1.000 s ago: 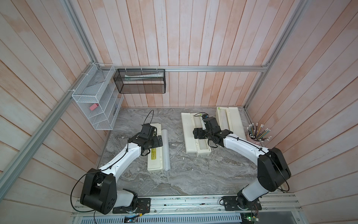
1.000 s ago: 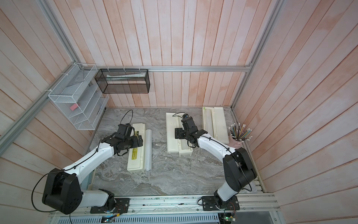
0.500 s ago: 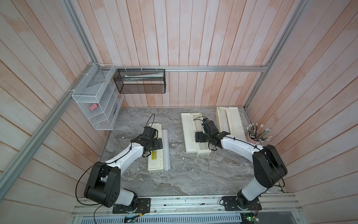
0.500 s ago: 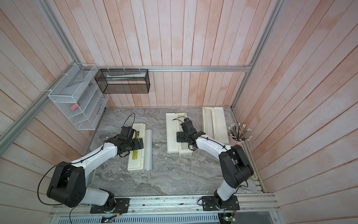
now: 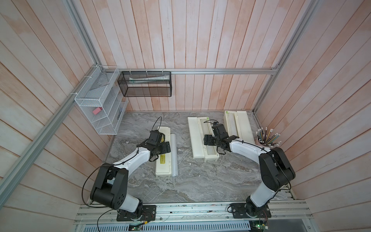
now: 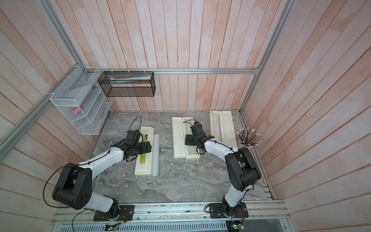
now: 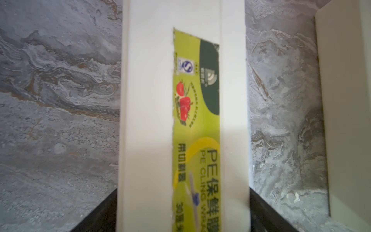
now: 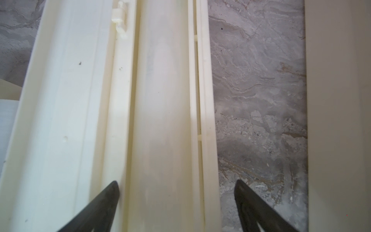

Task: Put plastic wrap rolls into dispensers
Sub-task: Move the plastic wrap cutting box to the center of the board.

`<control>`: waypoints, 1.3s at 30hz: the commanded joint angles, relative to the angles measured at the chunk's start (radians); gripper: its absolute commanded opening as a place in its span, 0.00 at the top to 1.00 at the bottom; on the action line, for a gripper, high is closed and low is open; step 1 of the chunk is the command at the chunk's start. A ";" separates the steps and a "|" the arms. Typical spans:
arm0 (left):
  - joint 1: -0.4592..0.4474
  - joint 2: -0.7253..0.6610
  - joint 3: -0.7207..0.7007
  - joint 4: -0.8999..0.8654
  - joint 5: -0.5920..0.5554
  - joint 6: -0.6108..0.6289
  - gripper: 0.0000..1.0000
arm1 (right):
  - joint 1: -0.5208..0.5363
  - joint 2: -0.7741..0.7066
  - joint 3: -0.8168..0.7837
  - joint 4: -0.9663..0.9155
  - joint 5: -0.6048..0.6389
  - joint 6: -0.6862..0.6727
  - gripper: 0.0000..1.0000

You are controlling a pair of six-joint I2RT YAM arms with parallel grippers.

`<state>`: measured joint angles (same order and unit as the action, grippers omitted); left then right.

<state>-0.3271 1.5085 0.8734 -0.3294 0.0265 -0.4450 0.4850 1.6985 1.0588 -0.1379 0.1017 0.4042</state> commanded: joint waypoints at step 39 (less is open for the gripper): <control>-0.124 0.177 0.093 0.044 0.230 -0.223 0.00 | -0.204 -0.006 0.138 -0.079 -0.105 -0.109 0.07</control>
<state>-0.4473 1.6684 0.9581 -0.1783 0.2546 -0.6556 0.2832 1.7580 1.1950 -0.1871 0.0223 0.3172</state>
